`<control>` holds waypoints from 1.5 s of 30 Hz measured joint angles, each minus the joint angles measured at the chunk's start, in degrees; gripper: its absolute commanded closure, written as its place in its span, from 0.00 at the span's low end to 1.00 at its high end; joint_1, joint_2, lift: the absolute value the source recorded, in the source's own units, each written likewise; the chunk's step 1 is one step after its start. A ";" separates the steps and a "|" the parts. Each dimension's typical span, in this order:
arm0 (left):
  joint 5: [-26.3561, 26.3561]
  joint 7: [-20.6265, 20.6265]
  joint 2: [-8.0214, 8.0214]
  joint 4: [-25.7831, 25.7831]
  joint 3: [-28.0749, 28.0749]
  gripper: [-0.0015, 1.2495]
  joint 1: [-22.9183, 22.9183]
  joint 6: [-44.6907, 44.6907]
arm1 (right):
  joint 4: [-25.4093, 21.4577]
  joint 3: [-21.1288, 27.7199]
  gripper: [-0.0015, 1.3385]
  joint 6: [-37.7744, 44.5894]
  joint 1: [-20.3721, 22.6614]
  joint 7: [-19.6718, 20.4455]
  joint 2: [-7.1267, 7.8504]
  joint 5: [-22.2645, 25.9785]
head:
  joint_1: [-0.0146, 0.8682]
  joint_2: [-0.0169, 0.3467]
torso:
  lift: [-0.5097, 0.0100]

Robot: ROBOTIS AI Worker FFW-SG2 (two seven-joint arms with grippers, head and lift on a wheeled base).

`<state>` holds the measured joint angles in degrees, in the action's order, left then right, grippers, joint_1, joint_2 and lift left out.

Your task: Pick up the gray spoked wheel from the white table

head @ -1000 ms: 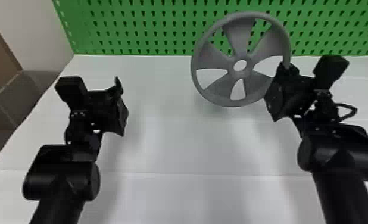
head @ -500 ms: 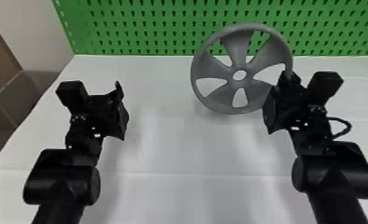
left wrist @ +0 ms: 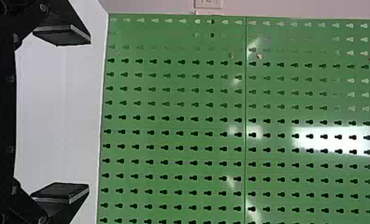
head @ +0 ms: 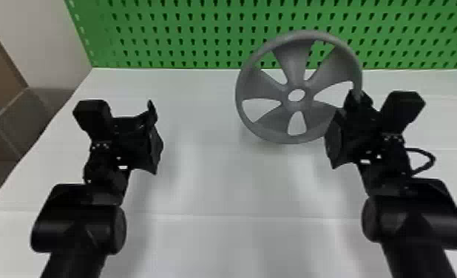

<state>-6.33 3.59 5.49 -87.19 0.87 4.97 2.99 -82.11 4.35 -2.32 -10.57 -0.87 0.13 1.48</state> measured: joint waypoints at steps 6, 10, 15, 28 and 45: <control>0.34 0.02 -0.04 0.00 0.37 0.13 0.04 0.00 | -0.65 -0.78 0.90 1.10 0.26 0.16 0.68 0.69 | 0.90 0.25 | 0.80; 0.47 0.02 -0.05 0.00 0.55 0.13 0.10 0.00 | -0.74 -0.67 0.90 0.96 0.35 0.26 0.74 0.36 | 0.90 0.25 | 0.80; 0.47 0.01 -0.08 0.00 0.58 0.13 0.18 -0.03 | -0.91 -0.73 0.90 0.68 0.33 0.34 0.69 -0.49 | 0.90 0.25 | 0.80; 0.97 0.01 -0.13 0.00 0.69 0.13 0.28 -0.58 | -0.94 -0.82 0.90 0.90 0.17 0.34 0.57 -1.22 | 0.90 0.25 | 0.80; 1.32 0.03 -0.13 0.00 0.54 0.13 0.39 -0.87 | -1.22 -0.48 0.90 0.92 0.59 1.64 0.22 -1.74 | 0.90 0.25 | 0.80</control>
<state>-5.01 3.62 5.36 -87.19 1.41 5.36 2.12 -83.34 3.87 -1.41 -9.98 0.77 0.35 -0.26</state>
